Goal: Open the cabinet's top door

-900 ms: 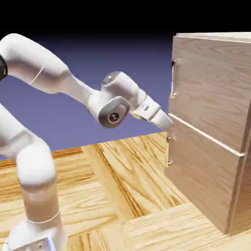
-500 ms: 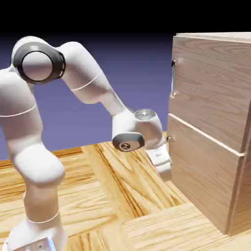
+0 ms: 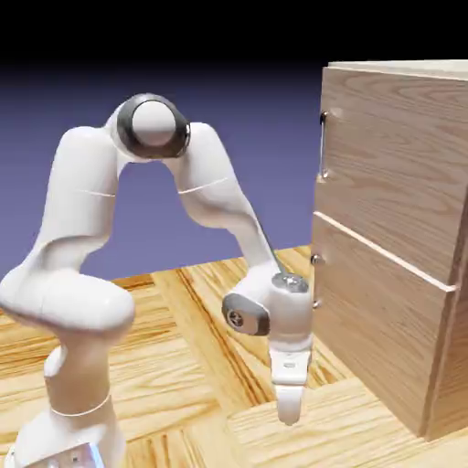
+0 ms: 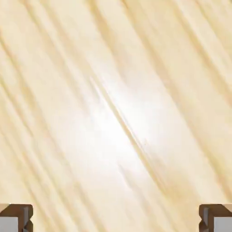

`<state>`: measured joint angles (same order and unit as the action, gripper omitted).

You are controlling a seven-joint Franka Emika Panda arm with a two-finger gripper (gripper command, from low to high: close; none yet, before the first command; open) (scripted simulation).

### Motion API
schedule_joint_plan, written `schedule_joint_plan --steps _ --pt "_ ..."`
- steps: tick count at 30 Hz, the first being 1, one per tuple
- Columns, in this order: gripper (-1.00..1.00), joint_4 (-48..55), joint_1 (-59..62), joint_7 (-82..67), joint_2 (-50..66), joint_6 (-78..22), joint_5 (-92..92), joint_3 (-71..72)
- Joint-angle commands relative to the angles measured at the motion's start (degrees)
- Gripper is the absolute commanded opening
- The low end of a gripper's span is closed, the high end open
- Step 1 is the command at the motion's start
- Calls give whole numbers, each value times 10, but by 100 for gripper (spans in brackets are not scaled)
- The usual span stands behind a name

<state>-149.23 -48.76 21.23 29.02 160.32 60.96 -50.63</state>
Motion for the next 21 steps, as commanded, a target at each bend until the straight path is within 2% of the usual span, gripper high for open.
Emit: schedule_joint_plan --steps 1,21 --pt "0 4 -16 -7 21 -5 21 -17" --pt "0 85 -341 -148 436 -97 431 -355"
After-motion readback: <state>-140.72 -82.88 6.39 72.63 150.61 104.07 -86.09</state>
